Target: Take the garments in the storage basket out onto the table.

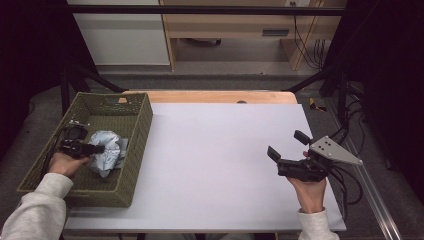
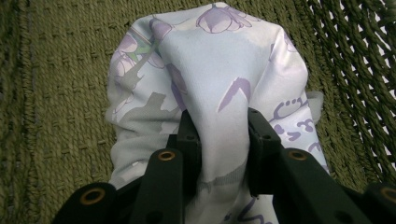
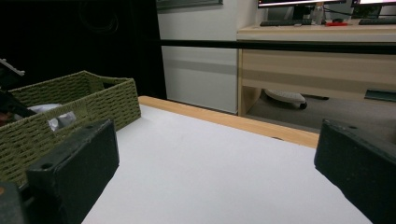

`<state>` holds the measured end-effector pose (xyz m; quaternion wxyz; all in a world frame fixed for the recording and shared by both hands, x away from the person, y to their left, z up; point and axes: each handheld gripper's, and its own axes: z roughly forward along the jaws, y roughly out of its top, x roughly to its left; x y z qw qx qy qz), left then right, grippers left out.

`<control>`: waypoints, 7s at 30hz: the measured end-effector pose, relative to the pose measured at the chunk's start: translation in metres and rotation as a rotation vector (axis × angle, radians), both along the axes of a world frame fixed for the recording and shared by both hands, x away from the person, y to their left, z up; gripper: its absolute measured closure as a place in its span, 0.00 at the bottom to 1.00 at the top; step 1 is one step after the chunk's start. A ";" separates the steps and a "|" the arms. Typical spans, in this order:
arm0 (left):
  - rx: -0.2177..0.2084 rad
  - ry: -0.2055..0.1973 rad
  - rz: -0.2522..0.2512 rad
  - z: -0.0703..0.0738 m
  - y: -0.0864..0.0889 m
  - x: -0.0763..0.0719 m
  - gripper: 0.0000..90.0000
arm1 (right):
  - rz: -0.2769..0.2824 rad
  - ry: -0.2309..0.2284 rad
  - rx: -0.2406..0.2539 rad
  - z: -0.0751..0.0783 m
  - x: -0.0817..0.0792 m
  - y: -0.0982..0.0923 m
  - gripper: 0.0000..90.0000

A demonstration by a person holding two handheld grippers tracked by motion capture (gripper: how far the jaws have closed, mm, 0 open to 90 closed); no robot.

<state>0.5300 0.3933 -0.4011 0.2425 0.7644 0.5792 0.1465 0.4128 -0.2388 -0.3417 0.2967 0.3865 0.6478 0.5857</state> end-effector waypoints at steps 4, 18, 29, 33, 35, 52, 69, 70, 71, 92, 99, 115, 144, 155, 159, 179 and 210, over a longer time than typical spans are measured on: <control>0.006 -0.029 0.006 0.004 0.001 -0.002 0.80 | -0.003 0.006 0.001 0.001 0.000 -0.001 0.00; 0.040 -0.184 -0.006 0.039 -0.002 -0.011 0.81 | -0.008 0.011 0.000 0.001 -0.001 -0.001 0.00; 0.027 -0.351 -0.014 0.084 -0.013 -0.023 0.81 | -0.008 0.006 -0.001 0.001 -0.001 -0.002 0.00; 0.021 -0.402 -0.008 0.099 -0.013 -0.027 0.81 | -0.006 0.005 0.002 0.001 -0.001 -0.001 0.00; 0.003 -0.426 0.002 0.105 -0.012 -0.028 0.81 | -0.007 0.007 -0.001 0.001 -0.001 -0.001 0.00; -0.091 -0.655 0.041 0.153 -0.012 -0.048 0.81 | -0.004 0.010 0.004 0.001 -0.001 -0.001 0.00; -0.209 -0.870 -0.040 0.196 -0.055 -0.068 0.81 | -0.001 0.007 0.006 0.001 -0.001 0.000 0.00; -0.209 -0.870 -0.040 0.196 -0.055 -0.068 0.81 | -0.001 0.007 0.006 0.001 -0.001 0.000 0.00; -0.222 -0.891 -0.049 0.200 -0.061 -0.070 0.81 | -0.002 0.009 0.003 0.001 -0.001 -0.001 0.00; -0.369 -0.962 -0.174 0.210 -0.117 -0.080 0.81 | 0.005 0.009 -0.003 0.000 -0.002 0.001 0.00; -0.416 -0.974 -0.228 0.207 -0.141 -0.083 0.81 | 0.010 0.013 0.001 0.000 -0.001 0.001 0.00; -0.460 -0.922 -0.326 0.185 -0.194 -0.073 0.81 | 0.014 0.012 0.001 0.000 -0.002 0.001 0.00; -0.506 -0.790 -0.416 0.113 -0.258 -0.062 0.81 | 0.010 0.009 0.002 -0.001 -0.003 0.001 0.00; -0.493 -0.728 -0.421 0.080 -0.269 -0.057 0.80 | 0.011 0.009 0.004 -0.003 -0.004 -0.001 0.00; -0.476 -0.706 -0.423 0.068 -0.271 -0.056 0.80 | 0.009 0.011 0.008 -0.003 -0.004 -0.001 0.00; -0.398 -0.579 -0.462 0.019 -0.292 -0.051 0.77 | 0.010 0.012 0.007 -0.003 -0.005 -0.001 0.00; -0.430 -0.612 -0.468 0.050 -0.272 -0.063 0.10 | 0.006 0.004 0.016 -0.002 -0.008 -0.003 0.00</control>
